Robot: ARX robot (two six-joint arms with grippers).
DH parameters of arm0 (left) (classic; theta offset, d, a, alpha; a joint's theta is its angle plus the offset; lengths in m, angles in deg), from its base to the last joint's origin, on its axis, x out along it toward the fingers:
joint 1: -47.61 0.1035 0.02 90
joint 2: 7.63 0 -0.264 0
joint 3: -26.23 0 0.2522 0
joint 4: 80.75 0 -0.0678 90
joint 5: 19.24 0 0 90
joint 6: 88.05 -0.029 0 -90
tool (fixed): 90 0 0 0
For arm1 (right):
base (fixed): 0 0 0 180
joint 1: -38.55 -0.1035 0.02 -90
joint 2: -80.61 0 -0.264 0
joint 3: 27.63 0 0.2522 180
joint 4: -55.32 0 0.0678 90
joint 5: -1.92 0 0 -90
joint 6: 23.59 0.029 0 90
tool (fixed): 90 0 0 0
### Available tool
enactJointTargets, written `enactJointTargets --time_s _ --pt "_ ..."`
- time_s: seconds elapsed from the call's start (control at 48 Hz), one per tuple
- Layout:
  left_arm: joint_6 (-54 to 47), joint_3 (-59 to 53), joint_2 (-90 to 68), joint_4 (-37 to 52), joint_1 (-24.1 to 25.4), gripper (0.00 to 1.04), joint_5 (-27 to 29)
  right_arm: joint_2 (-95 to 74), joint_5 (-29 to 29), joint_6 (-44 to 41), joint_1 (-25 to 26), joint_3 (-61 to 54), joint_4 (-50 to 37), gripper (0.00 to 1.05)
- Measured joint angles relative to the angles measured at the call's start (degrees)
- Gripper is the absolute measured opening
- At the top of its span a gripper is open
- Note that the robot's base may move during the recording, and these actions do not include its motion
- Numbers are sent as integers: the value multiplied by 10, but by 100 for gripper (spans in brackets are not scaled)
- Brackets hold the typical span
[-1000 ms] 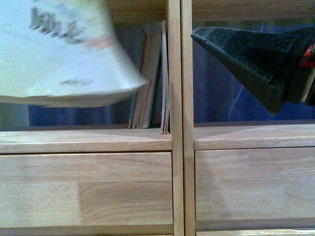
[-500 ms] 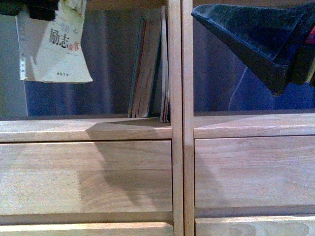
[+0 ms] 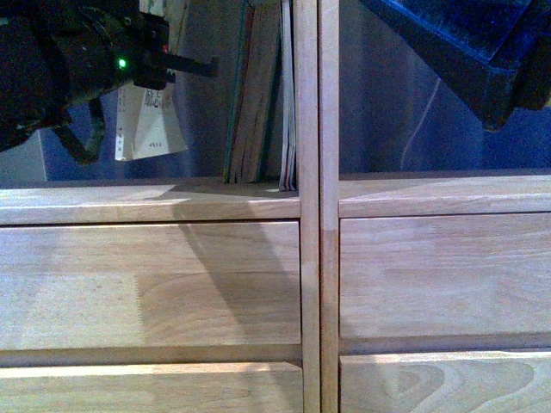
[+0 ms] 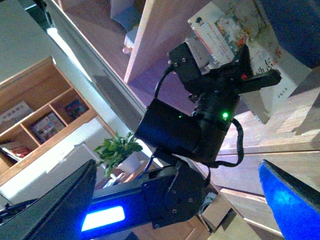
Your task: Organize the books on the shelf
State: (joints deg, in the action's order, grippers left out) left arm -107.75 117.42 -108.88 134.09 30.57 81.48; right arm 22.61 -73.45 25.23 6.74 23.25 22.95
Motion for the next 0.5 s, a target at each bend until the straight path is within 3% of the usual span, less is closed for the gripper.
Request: enactJointTargets --time_s 0.5 --pt "-50 125 -105 0 -30 7 17 0 0 0 0 0 0 98"
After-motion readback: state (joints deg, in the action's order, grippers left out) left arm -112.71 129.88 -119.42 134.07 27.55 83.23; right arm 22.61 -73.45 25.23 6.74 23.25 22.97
